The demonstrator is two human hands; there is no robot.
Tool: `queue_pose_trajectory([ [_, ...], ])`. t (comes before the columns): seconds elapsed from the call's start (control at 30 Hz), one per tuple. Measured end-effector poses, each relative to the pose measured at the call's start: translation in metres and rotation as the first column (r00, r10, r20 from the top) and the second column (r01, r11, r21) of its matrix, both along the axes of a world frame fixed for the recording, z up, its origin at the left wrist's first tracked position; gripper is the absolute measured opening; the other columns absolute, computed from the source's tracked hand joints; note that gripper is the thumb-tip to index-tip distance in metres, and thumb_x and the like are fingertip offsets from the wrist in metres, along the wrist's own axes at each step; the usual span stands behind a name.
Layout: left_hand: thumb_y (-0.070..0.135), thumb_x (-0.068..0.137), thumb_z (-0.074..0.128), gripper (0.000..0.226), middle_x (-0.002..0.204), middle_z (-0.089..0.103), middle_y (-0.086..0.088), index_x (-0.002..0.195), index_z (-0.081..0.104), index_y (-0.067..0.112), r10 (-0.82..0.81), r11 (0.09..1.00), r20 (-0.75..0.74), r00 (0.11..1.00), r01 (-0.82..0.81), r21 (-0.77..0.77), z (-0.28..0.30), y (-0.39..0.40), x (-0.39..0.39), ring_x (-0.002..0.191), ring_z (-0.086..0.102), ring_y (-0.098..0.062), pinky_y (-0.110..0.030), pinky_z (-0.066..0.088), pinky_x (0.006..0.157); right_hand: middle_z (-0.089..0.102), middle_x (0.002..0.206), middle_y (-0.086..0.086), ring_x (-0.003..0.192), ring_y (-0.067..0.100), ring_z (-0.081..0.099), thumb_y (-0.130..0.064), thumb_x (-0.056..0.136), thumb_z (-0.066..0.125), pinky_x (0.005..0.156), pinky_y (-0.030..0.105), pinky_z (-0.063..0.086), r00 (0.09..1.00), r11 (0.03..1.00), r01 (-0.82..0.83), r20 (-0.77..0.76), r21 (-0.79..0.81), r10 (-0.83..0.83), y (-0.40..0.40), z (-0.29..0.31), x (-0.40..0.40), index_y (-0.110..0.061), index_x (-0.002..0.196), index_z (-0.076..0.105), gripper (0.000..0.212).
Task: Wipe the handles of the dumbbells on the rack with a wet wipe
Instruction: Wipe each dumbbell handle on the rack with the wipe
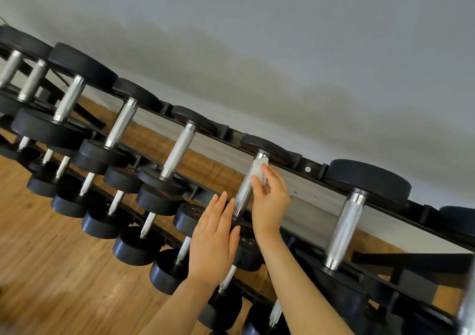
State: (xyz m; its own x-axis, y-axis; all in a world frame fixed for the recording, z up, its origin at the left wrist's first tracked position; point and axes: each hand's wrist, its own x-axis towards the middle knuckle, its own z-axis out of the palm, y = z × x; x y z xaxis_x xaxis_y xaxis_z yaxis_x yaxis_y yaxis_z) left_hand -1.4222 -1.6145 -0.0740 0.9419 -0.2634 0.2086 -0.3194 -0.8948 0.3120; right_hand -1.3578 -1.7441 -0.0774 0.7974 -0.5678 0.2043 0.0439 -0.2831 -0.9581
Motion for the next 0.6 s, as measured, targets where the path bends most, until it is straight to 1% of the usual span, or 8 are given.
queue_pose_trajectory([
  [0.07, 0.037, 0.1, 0.038, 0.05, 0.155, 0.037, -0.003, 0.145, 0.044, 0.015, 0.01, 1.0, -0.004, 1.0, -0.01, 0.009, 0.0, 0.0, -0.001, 0.147, 0.017, -0.012, -0.043, 0.022, 0.114, 0.061, 0.126, 0.005, 0.114, 0.004, 0.054, -0.012, 0.09, 0.066, 0.086, 0.009, 0.047, 1.0, 1.0, 0.001, -0.005, 0.004, -0.001, -0.002, 0.002, 0.002, -0.007, 0.123, 0.064, 0.033],
  [0.13, 0.037, 0.101, 0.037, 0.05, 0.156, 0.036, -0.002, 0.145, 0.045, 0.016, 0.014, 1.0, -0.019, 1.0, -0.014, 0.001, -0.001, 0.0, -0.001, 0.148, 0.017, -0.012, -0.042, 0.023, 0.114, 0.061, 0.126, 0.004, 0.114, 0.002, 0.054, -0.013, 0.09, 0.065, 0.087, 0.013, 0.049, 1.0, 1.0, -0.006, -0.015, 0.011, 0.007, -0.001, 0.0, -0.003, -0.008, 0.123, 0.064, 0.033],
  [0.27, 0.04, 0.1, 0.038, 0.051, 0.157, 0.031, 0.002, 0.146, 0.043, 0.019, 0.012, 1.0, -0.043, 0.999, -0.013, -0.029, -0.002, 0.001, 0.0, 0.148, 0.017, -0.011, -0.041, 0.02, 0.115, 0.058, 0.123, -0.008, 0.113, -0.002, 0.054, -0.015, 0.091, 0.065, 0.088, 0.022, 0.054, 1.0, 1.0, -0.02, -0.021, 0.024, 0.021, 0.004, -0.007, -0.015, -0.01, 0.124, 0.064, 0.034],
  [0.3, 0.04, 0.1, 0.038, 0.051, 0.157, 0.03, 0.002, 0.146, 0.043, 0.019, 0.01, 1.0, -0.044, 0.999, -0.011, -0.028, -0.002, 0.001, 0.0, 0.148, 0.016, -0.011, -0.041, 0.018, 0.116, 0.057, 0.123, -0.008, 0.112, -0.001, 0.054, -0.015, 0.09, 0.065, 0.087, 0.024, 0.055, 1.0, 1.0, -0.019, -0.02, 0.023, 0.02, 0.003, -0.006, -0.013, -0.009, 0.124, 0.064, 0.034],
  [0.37, 0.04, 0.1, 0.038, 0.051, 0.157, 0.03, 0.003, 0.147, 0.043, 0.019, 0.008, 1.0, -0.044, 0.999, -0.009, -0.022, -0.001, 0.002, 0.001, 0.149, 0.015, -0.01, -0.04, 0.015, 0.116, 0.06, 0.124, -0.001, 0.112, 0.004, 0.057, -0.015, 0.09, 0.066, 0.086, 0.025, 0.056, 1.0, 1.0, -0.014, -0.021, 0.026, 0.014, 0.001, -0.002, -0.005, -0.009, 0.123, 0.064, 0.034],
  [0.43, 0.04, 0.1, 0.038, 0.052, 0.157, 0.031, 0.002, 0.147, 0.043, 0.019, 0.013, 1.0, -0.05, 0.999, -0.014, -0.019, -0.001, 0.002, 0.0, 0.149, 0.015, -0.011, -0.04, 0.017, 0.116, 0.06, 0.125, 0.005, 0.113, 0.008, 0.057, -0.015, 0.091, 0.066, 0.086, 0.026, 0.056, 1.0, 1.0, -0.007, -0.019, 0.025, 0.007, -0.002, 0.001, 0.003, -0.008, 0.124, 0.064, 0.034],
  [0.53, 0.041, 0.1, 0.037, 0.052, 0.157, 0.031, 0.002, 0.146, 0.044, 0.019, 0.013, 1.0, -0.056, 0.998, -0.015, -0.025, -0.002, 0.002, -0.001, 0.149, 0.017, -0.013, -0.04, 0.017, 0.116, 0.061, 0.124, 0.006, 0.112, 0.008, 0.058, -0.016, 0.091, 0.065, 0.085, 0.026, 0.056, 1.0, 1.0, -0.003, -0.005, 0.003, 0.003, -0.003, 0.001, 0.002, -0.009, 0.123, 0.064, 0.032],
  [0.6, 0.041, 0.1, 0.037, 0.052, 0.157, 0.033, 0.0, 0.146, 0.045, 0.018, 0.014, 0.999, -0.055, 0.998, -0.016, -0.03, -0.002, 0.002, 0.0, 0.148, 0.018, -0.013, -0.039, 0.021, 0.116, 0.063, 0.122, 0.005, 0.111, 0.008, 0.059, -0.02, 0.092, 0.063, 0.085, 0.025, 0.056, 1.0, 1.0, -0.024, -0.008, -0.001, 0.024, -0.001, -0.005, -0.008, -0.01, 0.122, 0.065, 0.032],
])
